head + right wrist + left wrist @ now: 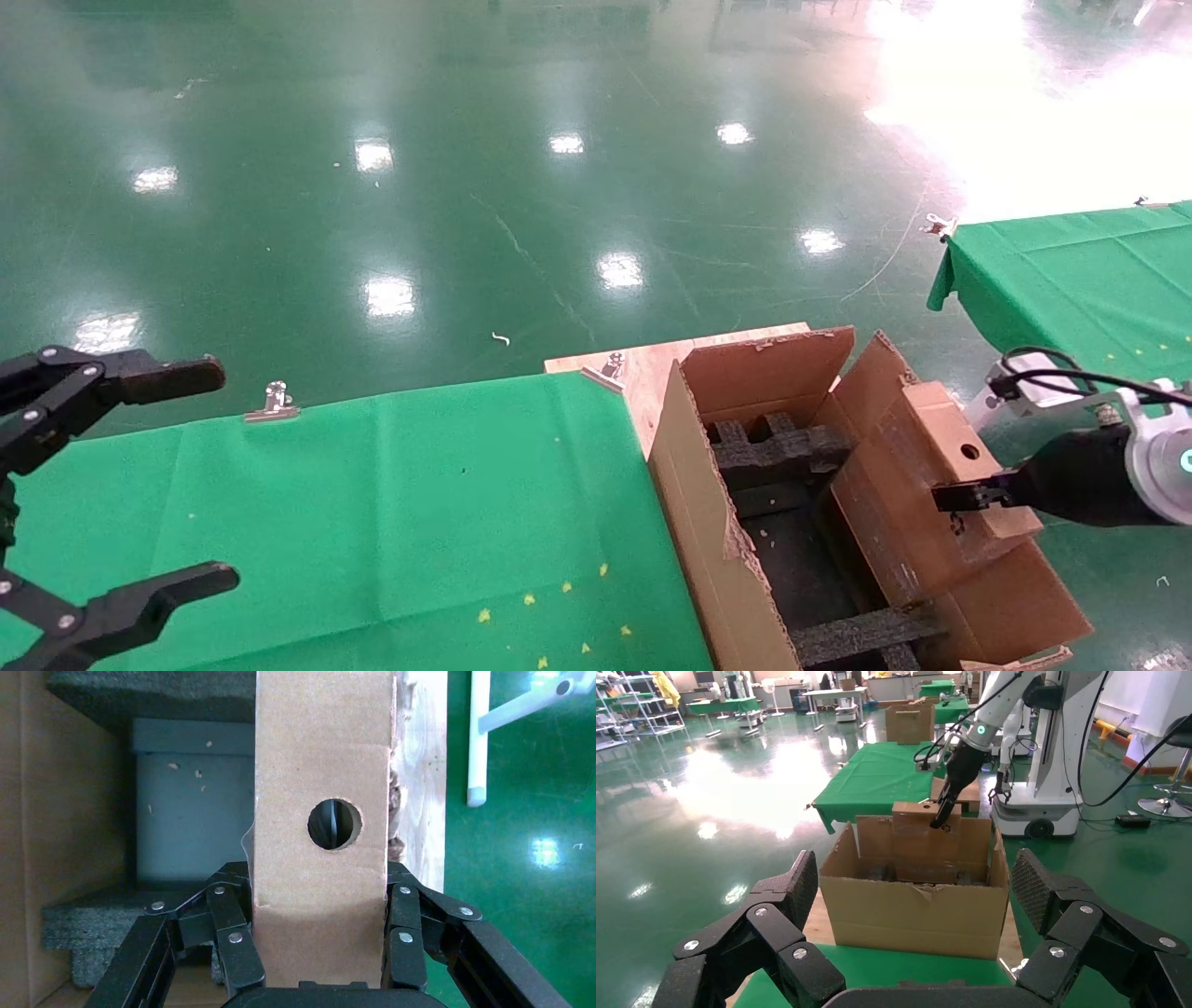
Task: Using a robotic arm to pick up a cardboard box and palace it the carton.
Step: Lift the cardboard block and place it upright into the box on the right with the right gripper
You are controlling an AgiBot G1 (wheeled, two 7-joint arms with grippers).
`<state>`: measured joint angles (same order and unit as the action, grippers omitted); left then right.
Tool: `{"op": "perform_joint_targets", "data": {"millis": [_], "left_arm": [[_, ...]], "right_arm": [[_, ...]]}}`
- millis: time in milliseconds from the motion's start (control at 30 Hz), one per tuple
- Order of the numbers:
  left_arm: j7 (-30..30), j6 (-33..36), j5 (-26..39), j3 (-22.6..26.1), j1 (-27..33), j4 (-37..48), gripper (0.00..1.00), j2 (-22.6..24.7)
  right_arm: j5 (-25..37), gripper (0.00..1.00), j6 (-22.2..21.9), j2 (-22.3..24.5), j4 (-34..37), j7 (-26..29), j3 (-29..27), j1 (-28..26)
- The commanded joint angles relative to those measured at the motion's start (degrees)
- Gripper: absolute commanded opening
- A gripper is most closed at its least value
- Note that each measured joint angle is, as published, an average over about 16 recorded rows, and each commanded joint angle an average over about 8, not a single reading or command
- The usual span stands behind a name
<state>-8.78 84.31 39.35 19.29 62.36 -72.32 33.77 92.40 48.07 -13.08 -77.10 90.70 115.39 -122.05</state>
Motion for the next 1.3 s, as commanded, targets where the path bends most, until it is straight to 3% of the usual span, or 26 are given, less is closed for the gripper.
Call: {"op": "perform_joint_targets", "data": {"millis": [33, 533, 1300], "left_arm": [[0.0, 0.0, 0.0, 0.0, 0.0, 0.0, 1.0, 0.0], [0.01, -0.01, -0.01, 0.01, 0.0, 0.0, 1.0, -0.01], [0.02, -0.01, -0.02, 0.03, 0.01, 0.0, 1.0, -0.01]], "right_arm": [[0.12, 0.0, -0.91, -0.22, 0.06, 0.58, 0.4, 0.8], [0.95, 0.0, -8.81, -4.97, 3.77, 4.43, 3.15, 8.04], [-7.19, 0.0, -14.63, -12.76, 14.83, -0.58, 3.93, 17.96]]}}
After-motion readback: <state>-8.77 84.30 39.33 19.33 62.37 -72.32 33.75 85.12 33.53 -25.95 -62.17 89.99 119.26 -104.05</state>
